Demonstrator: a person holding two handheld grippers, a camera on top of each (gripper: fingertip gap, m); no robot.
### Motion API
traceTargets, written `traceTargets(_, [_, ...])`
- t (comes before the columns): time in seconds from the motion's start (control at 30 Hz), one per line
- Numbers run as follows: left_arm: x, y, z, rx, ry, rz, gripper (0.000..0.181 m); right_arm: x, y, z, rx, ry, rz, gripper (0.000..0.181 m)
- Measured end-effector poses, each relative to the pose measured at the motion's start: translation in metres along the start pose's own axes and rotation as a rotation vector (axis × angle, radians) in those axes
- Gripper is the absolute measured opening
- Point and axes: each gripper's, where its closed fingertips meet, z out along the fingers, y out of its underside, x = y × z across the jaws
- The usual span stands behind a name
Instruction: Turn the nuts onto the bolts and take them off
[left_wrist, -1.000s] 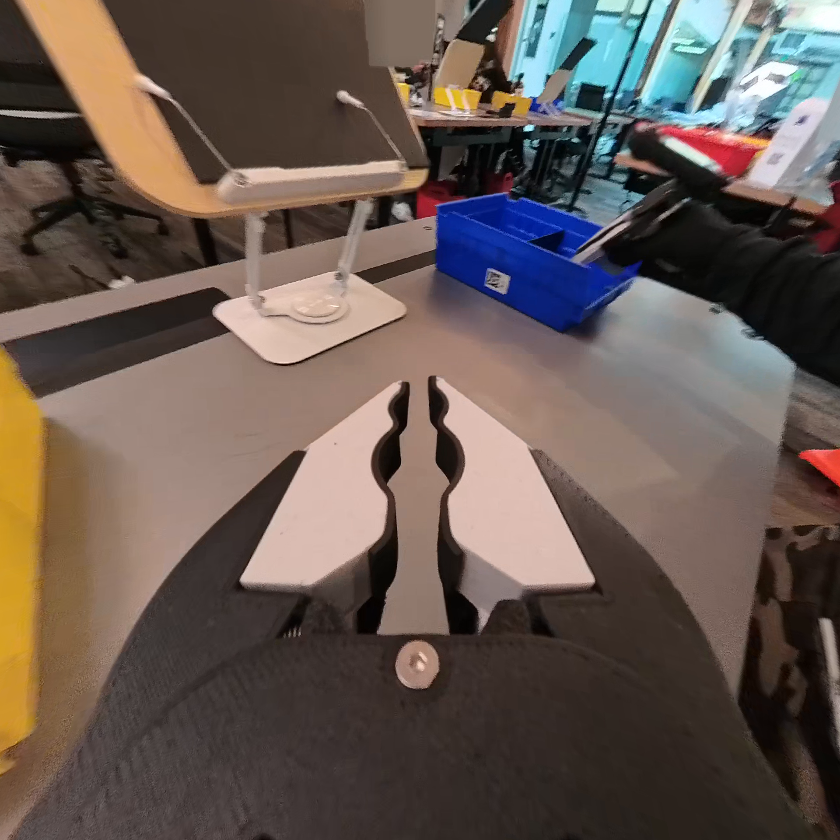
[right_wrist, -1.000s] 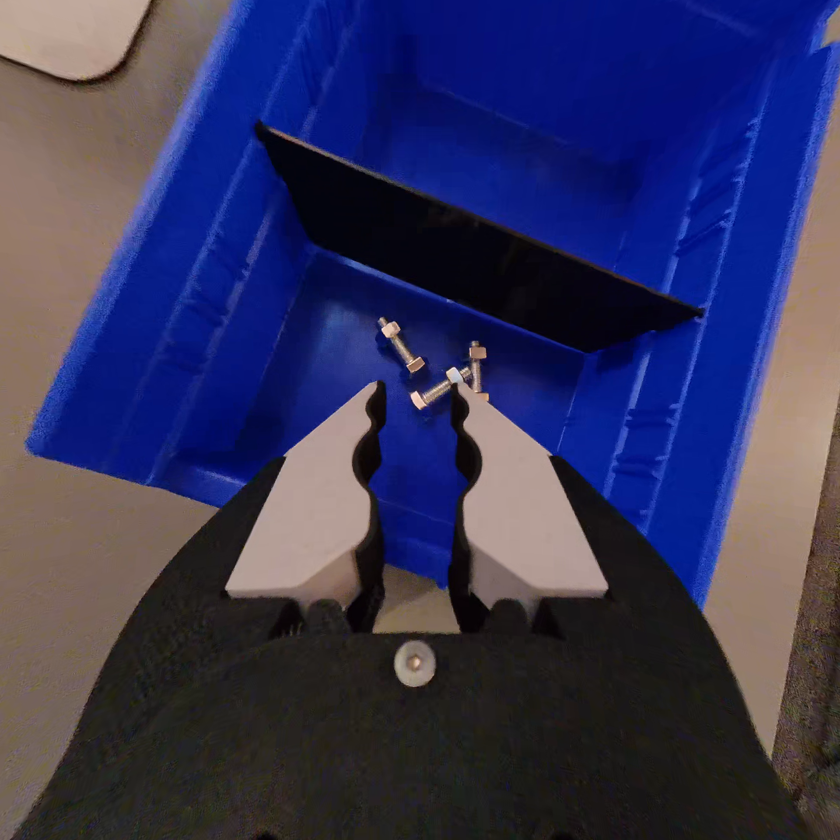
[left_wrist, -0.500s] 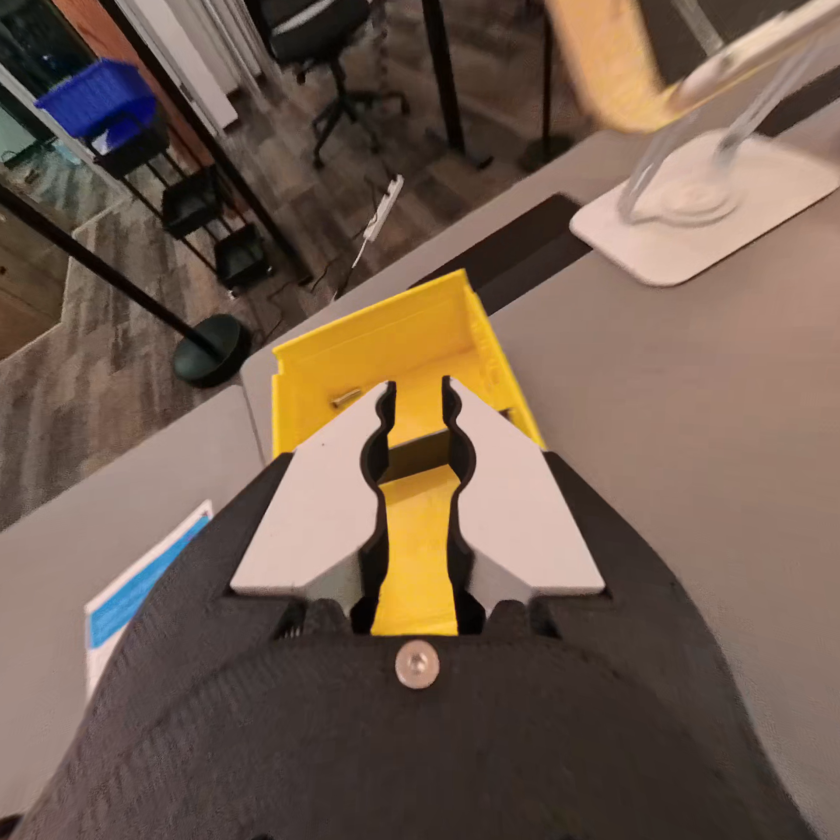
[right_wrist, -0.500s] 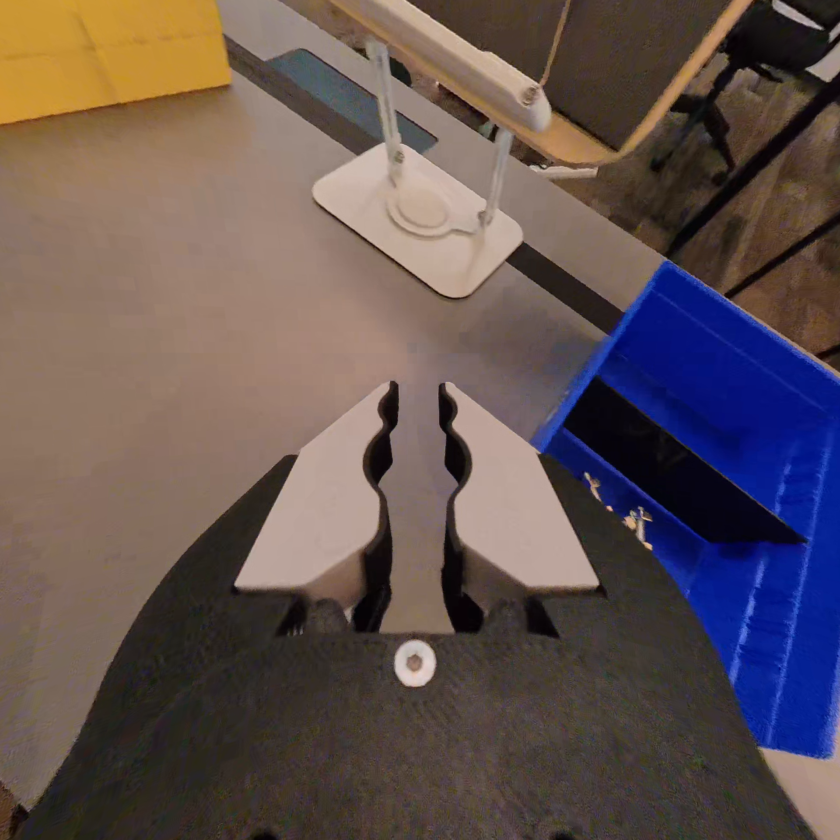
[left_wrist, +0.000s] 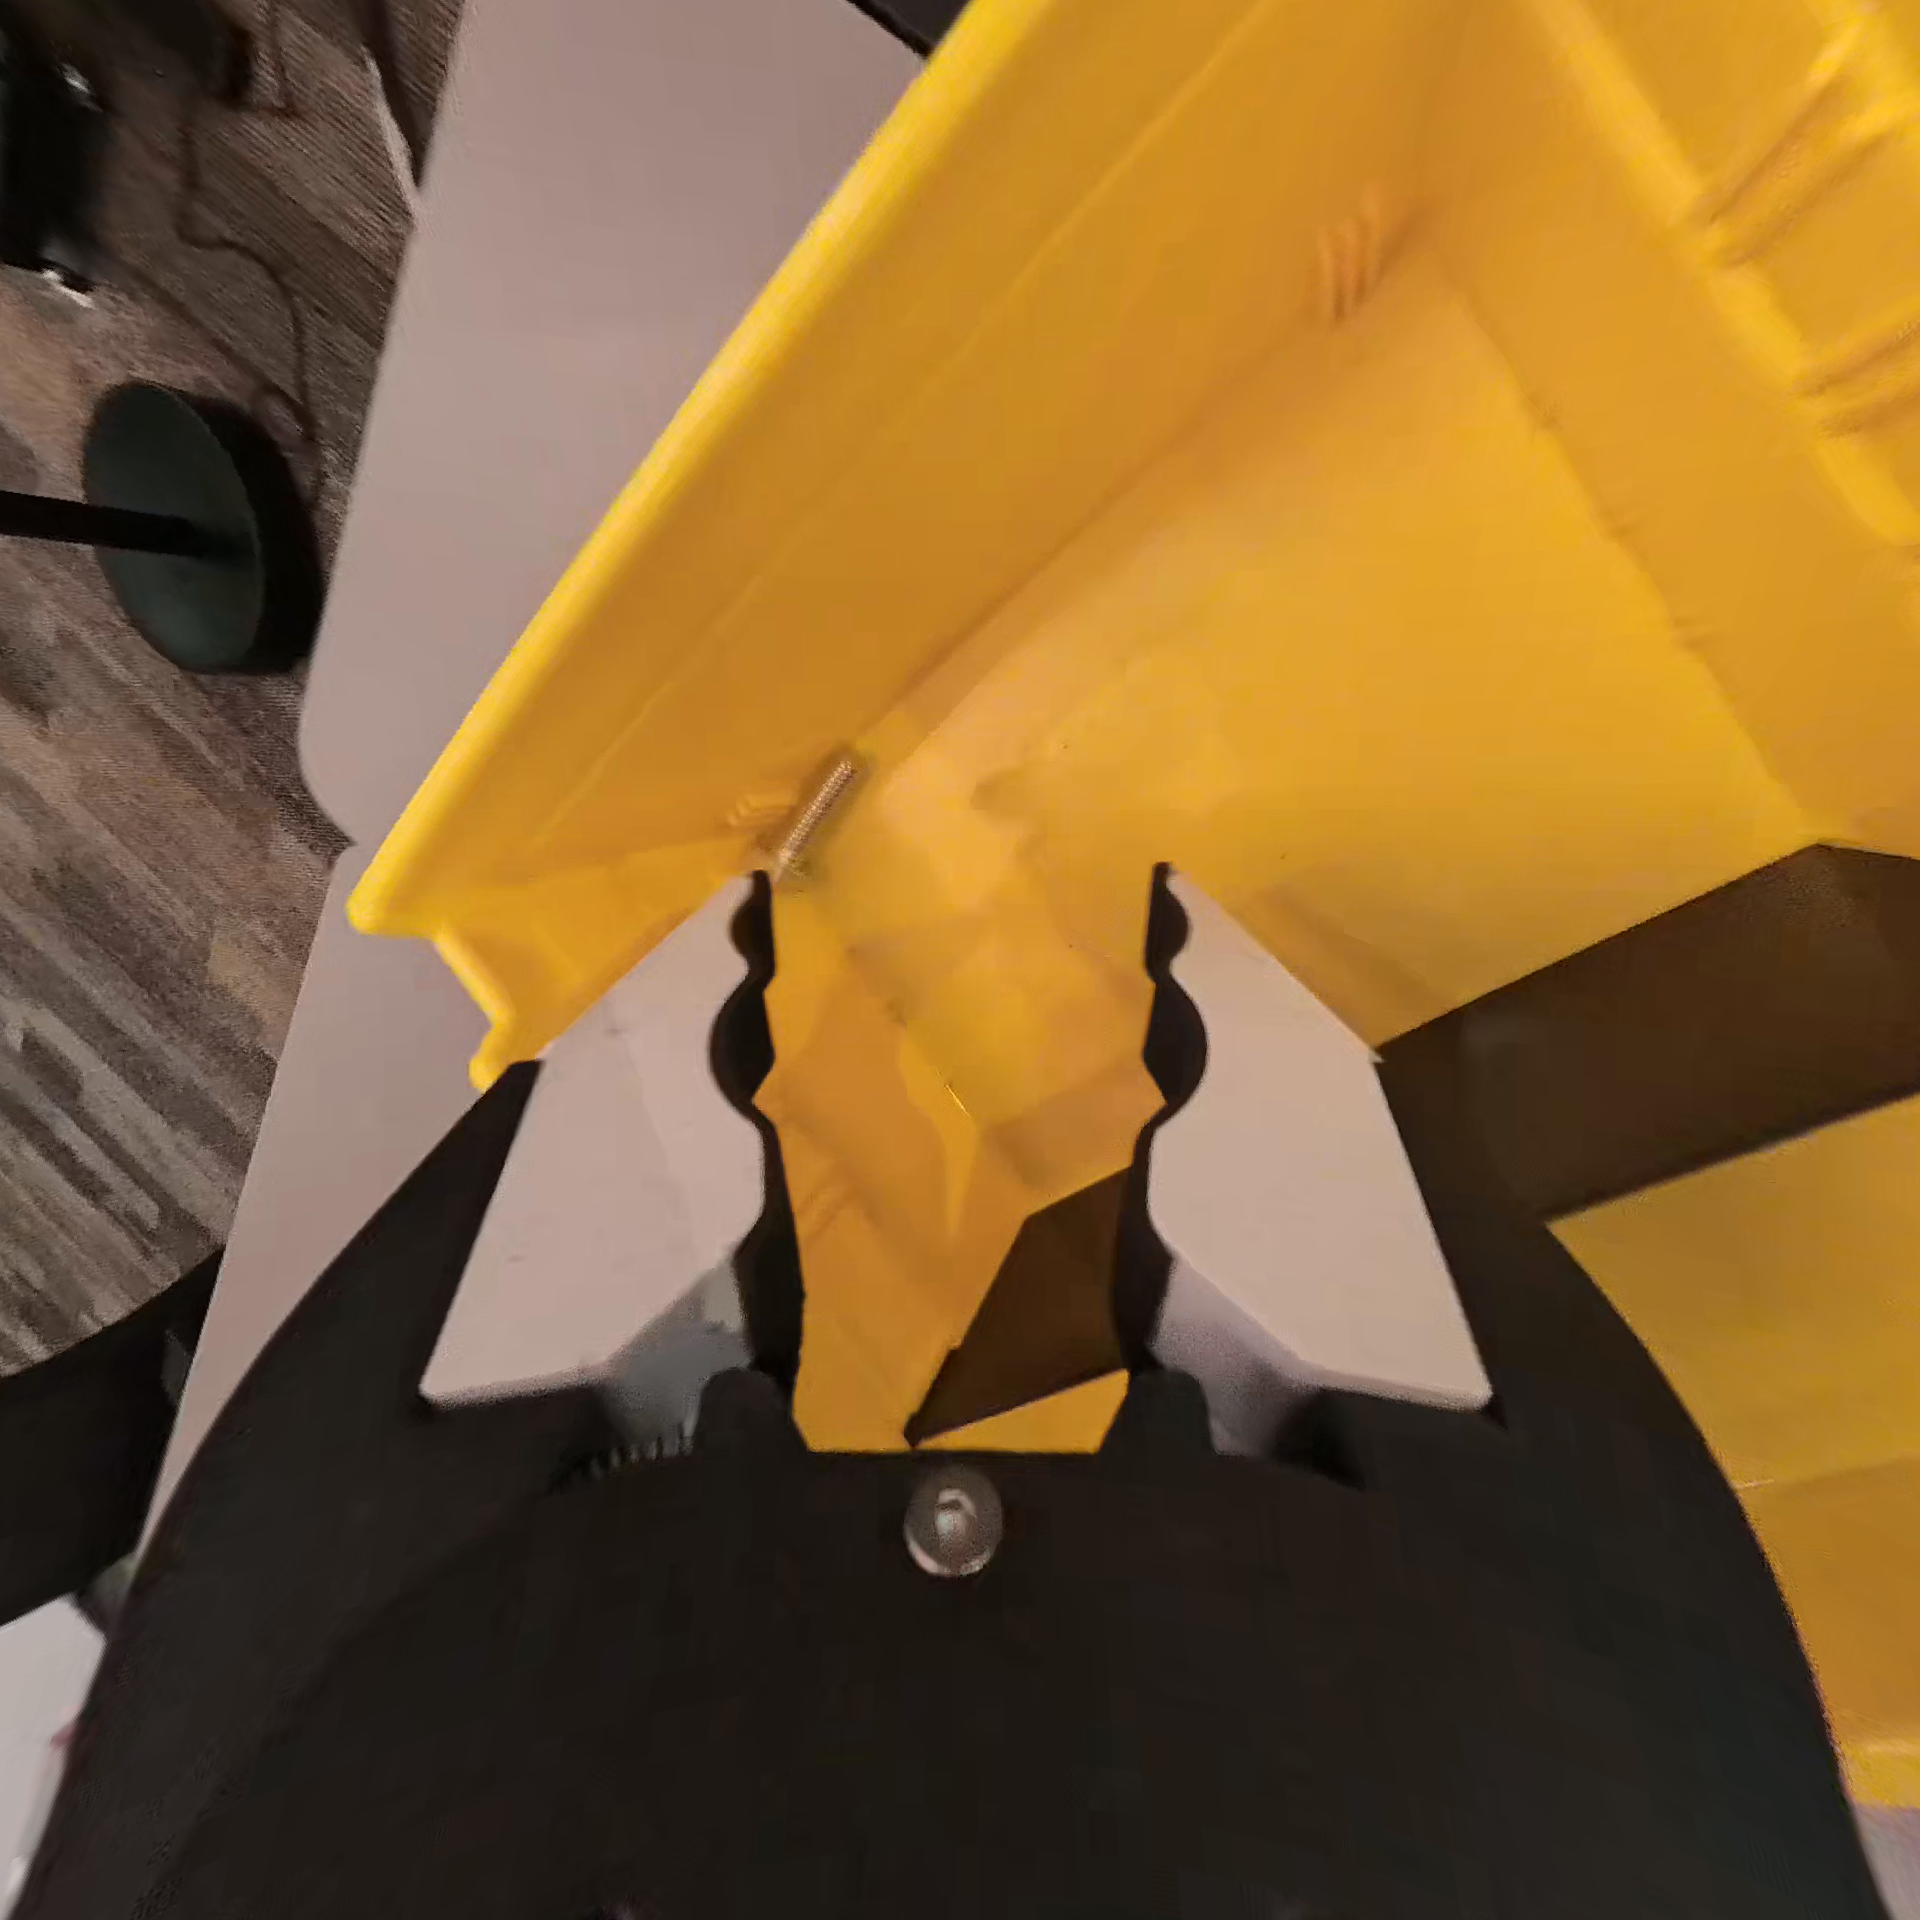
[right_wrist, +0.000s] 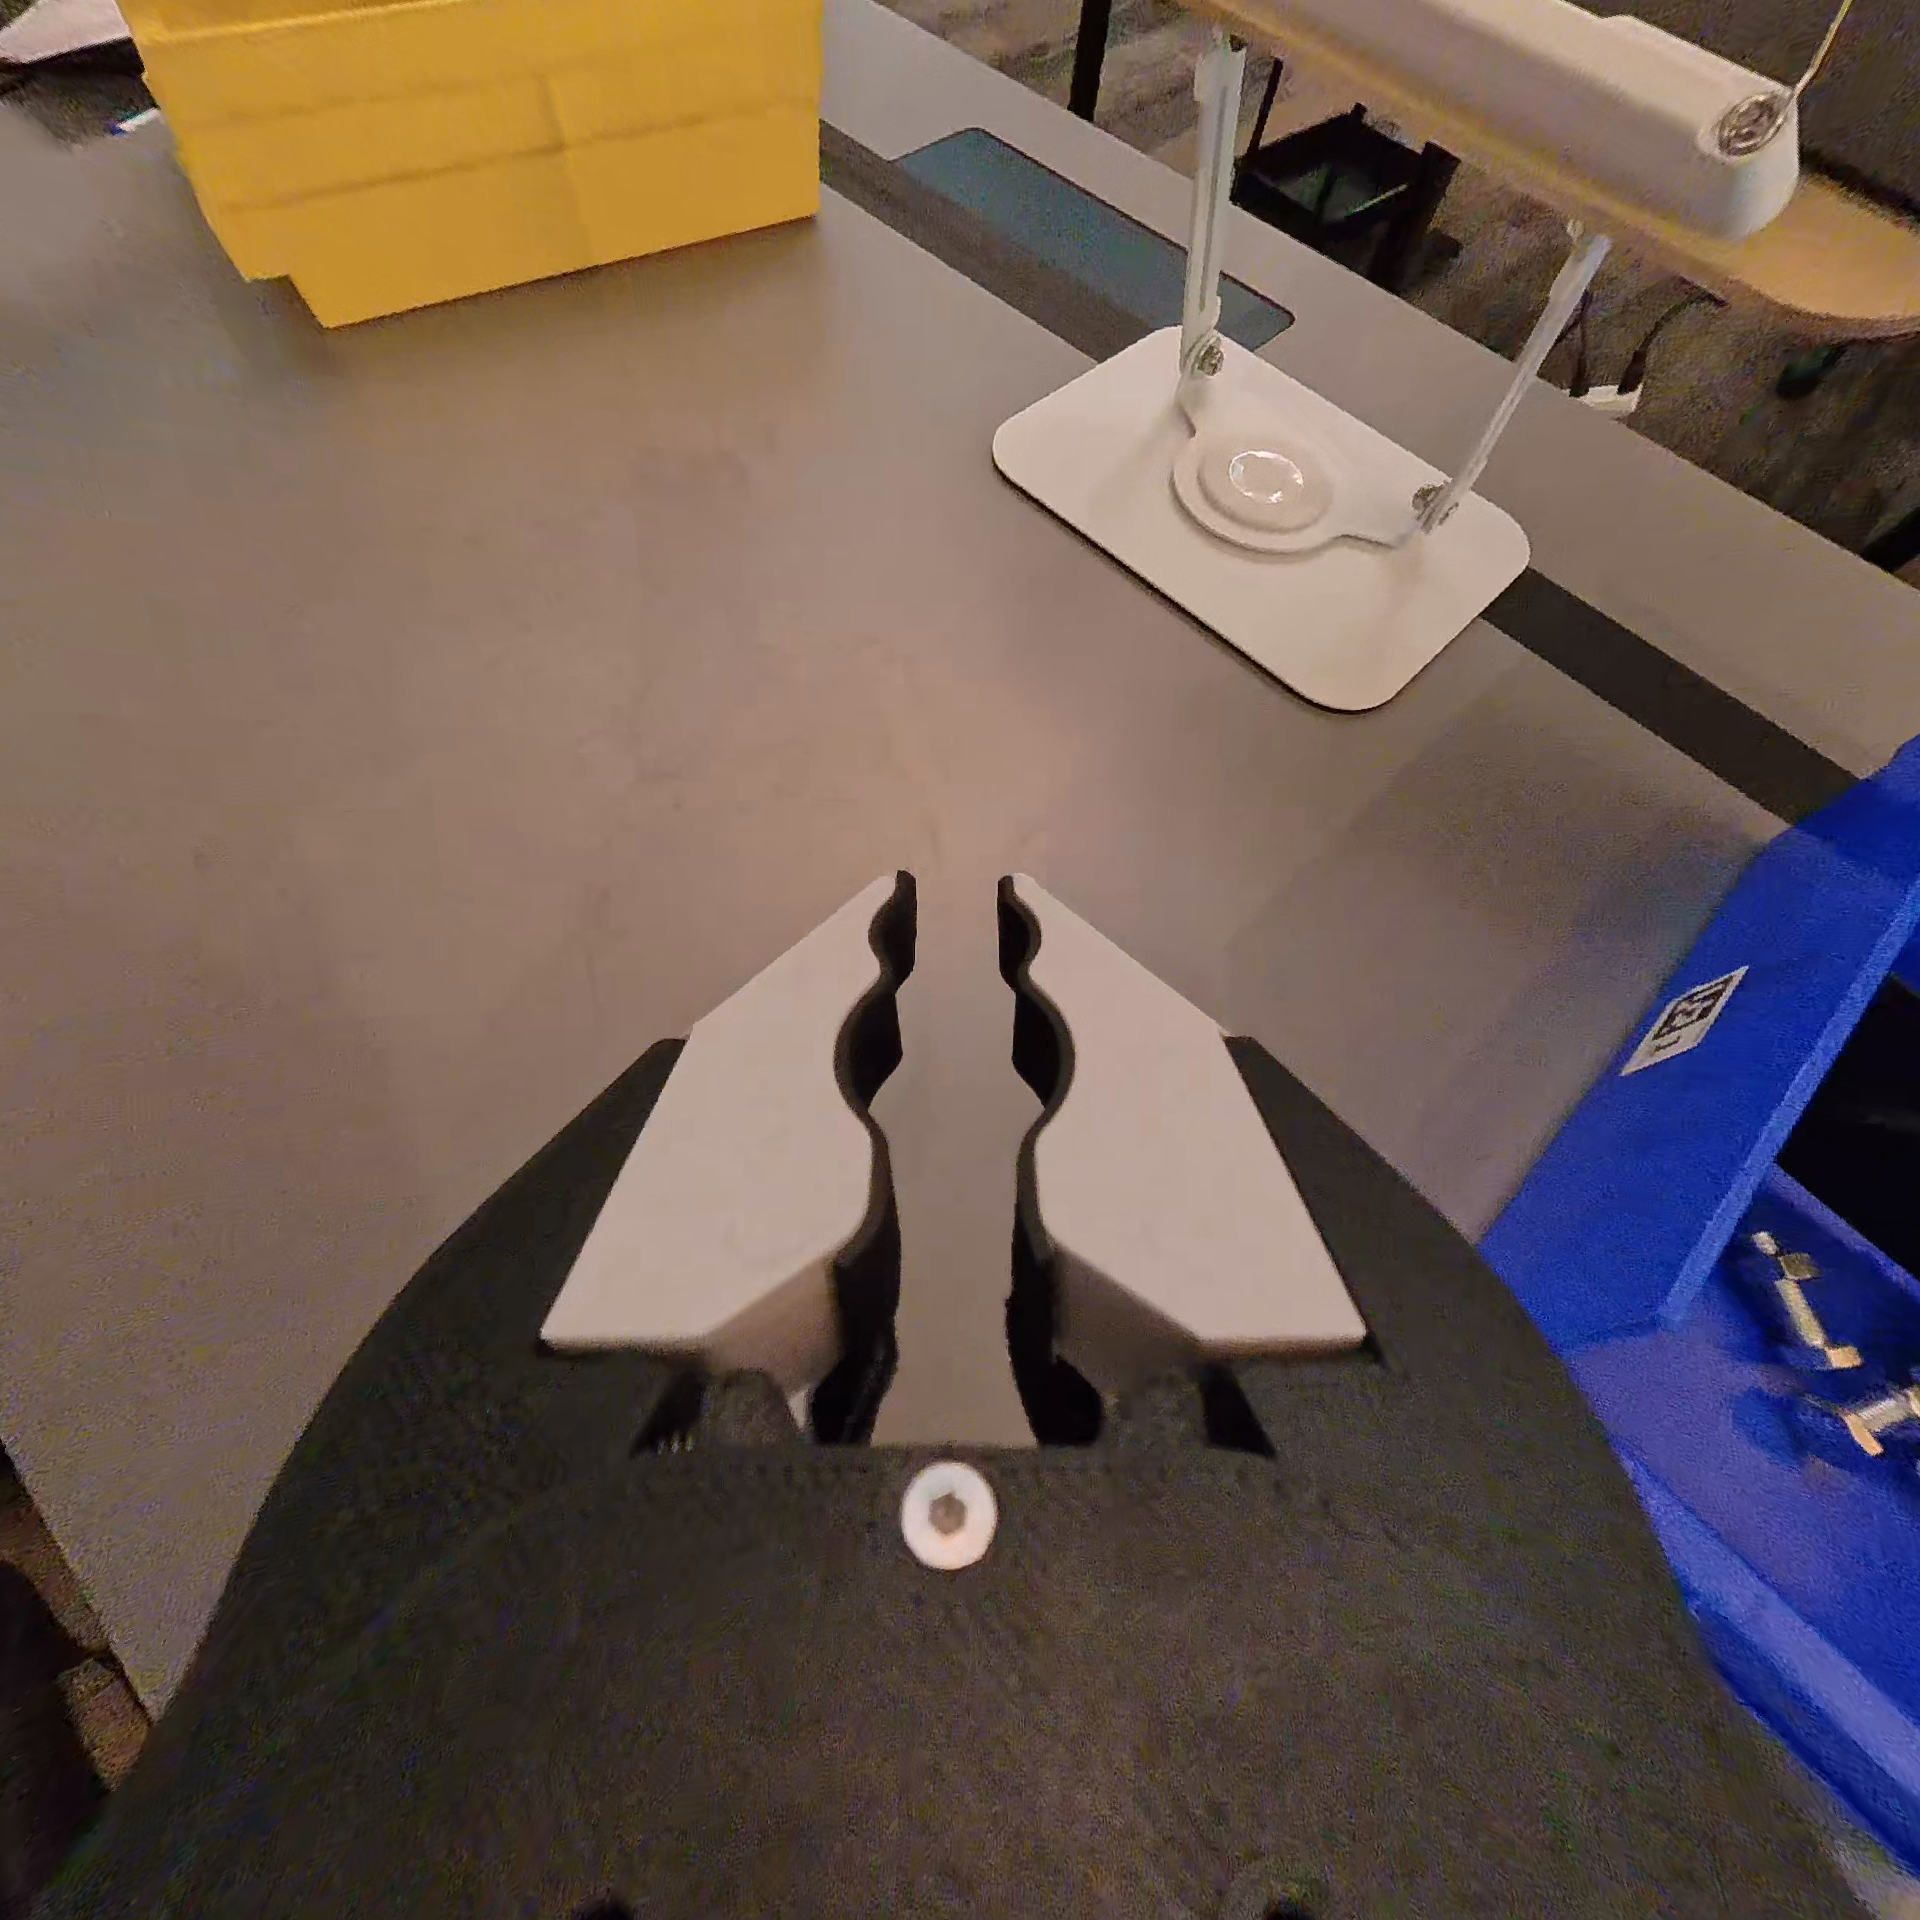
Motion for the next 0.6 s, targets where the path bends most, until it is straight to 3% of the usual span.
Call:
traceTargets(0.23, [0.011, 0.008, 0.033, -0.146, 0.104, 0.033, 0.11, 0.004, 0.012, 0.01, 0.006, -0.047, 0.053, 0.014])
traceTargets(0.5, [0.026, 0.005, 0.047, -0.185, 0.268, -0.049, 0.116, 0.006, 0.023, 0.013, 0.017, -0.085, 0.097, 0.014])
traceTargets(0.6, [0.023, 0.002, 0.049, -0.175, 0.27, -0.067, 0.117, 0.008, 0.027, 0.013, 0.018, -0.091, 0.114, 0.014])
